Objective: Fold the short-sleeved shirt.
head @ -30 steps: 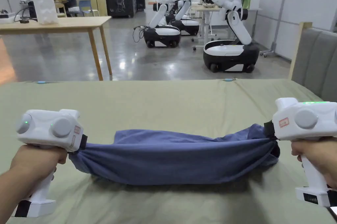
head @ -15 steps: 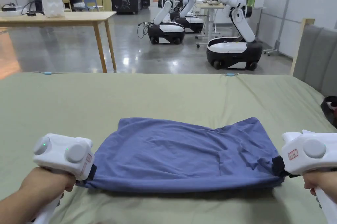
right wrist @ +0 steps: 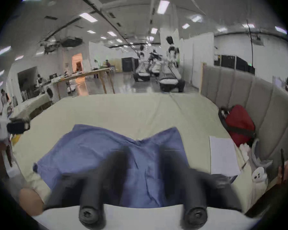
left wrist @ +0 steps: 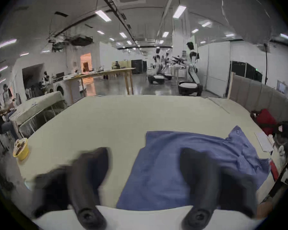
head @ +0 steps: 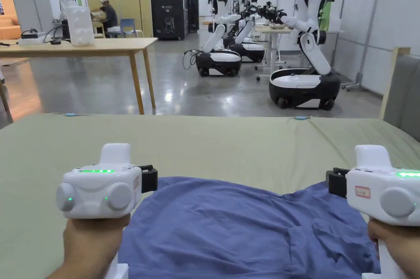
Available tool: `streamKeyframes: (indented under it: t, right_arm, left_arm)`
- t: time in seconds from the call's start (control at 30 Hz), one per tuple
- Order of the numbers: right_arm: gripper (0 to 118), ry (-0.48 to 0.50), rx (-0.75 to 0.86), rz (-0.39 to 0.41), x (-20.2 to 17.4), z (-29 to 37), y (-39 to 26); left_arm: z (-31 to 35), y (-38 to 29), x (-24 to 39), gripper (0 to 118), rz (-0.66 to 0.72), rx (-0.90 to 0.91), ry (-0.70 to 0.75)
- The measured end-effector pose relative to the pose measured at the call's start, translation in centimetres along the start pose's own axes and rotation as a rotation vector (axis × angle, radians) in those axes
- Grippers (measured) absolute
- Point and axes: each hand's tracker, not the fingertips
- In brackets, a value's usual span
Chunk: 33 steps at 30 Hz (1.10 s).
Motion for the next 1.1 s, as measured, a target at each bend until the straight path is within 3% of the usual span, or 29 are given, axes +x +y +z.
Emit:
streamKeyframes:
  t: [0.03,0.07,0.13,0.27,0.37,0.47,0.5,0.57,0.6,0.73,0.8,0.87,0.93,1.03,1.07,1.1]
  right_arm:
    - [0,-0.029,-0.009,0.039,-0.8,-0.4,-0.1]
    - [0,-0.048,-0.008,0.055,-1.5,-0.5,-0.3]
    - [0,0.024,-0.02,0.061,-2.0,-1.3,-0.5]
    - [0,0.009,-0.027,0.058,-2.4,-2.9,-1.0]
    - [0,0.004,-0.036,0.045,-1.8,-4.4,-1.0]
    - [0,-0.006,-0.053,0.04,-1.1,-6.0,-0.9]
    - [0,-0.008,-0.057,0.042,-0.9,-6.3,-1.1]
    - [0,-0.003,-0.075,0.044,-0.6,-7.2,-1.5]
    - [0,-0.002,-0.085,0.05,-0.4,-7.7,-1.8]
    - [0,-0.005,-0.115,0.047,0.7,-9.5,-2.7]
    - [0,-0.004,-0.13,0.042,1.3,-10.3,-3.2]
    - [0,-0.01,-0.136,0.037,2.3,-11.3,-3.5]
    - [0,-0.06,-0.14,0.032,3.2,-12.5,-3.7]
    - [0,-0.099,-0.163,-0.005,4.9,-14.7,-3.1]
    - [0,-0.099,-0.173,-0.023,5.4,-15.4,-2.6]
    - [1,-0.1,-0.177,-0.038,5.9,-16.2,-2.0]
  left_arm:
    - [-0.9,0.0,1.0,21,-0.042,-0.038,0.003]
    - [-1.9,-0.1,1.8,3,-0.072,-0.059,-0.002]
    - [-2.9,-0.7,3.1,2,-0.083,-0.077,0.005]
    - [-6.8,0.2,5.1,0,-0.128,-0.196,-0.031]
    - [-11.7,3.1,5.4,1,-0.081,-0.27,-0.061]
    - [-17.8,5.3,5.6,11,-0.087,-0.45,-0.058]
    - [-19.3,5.6,5.9,26,-0.108,-0.473,-0.024]
    - [-22.6,5.3,5.9,106,-0.107,-0.473,-0.034]
    - [-23.2,4.9,5.7,117,-0.082,-0.456,-0.026]
    - [-28.7,3.0,7.8,116,-0.148,-0.531,-0.001]
    - [-31.1,2.8,7.5,115,-0.12,-0.477,0.041]
    - [-32.5,2.5,7.0,111,-0.09,-0.472,0.033]
    - [-33.6,1.7,7.2,99,-0.125,-0.581,0.028]
    - [-33.3,1.0,6.4,78,-0.126,-0.581,0.025]
    - [-31.9,0.9,6.7,59,-0.095,-0.59,-0.011]
    - [-31.5,0.6,6.6,29,-0.049,-0.597,-0.047]
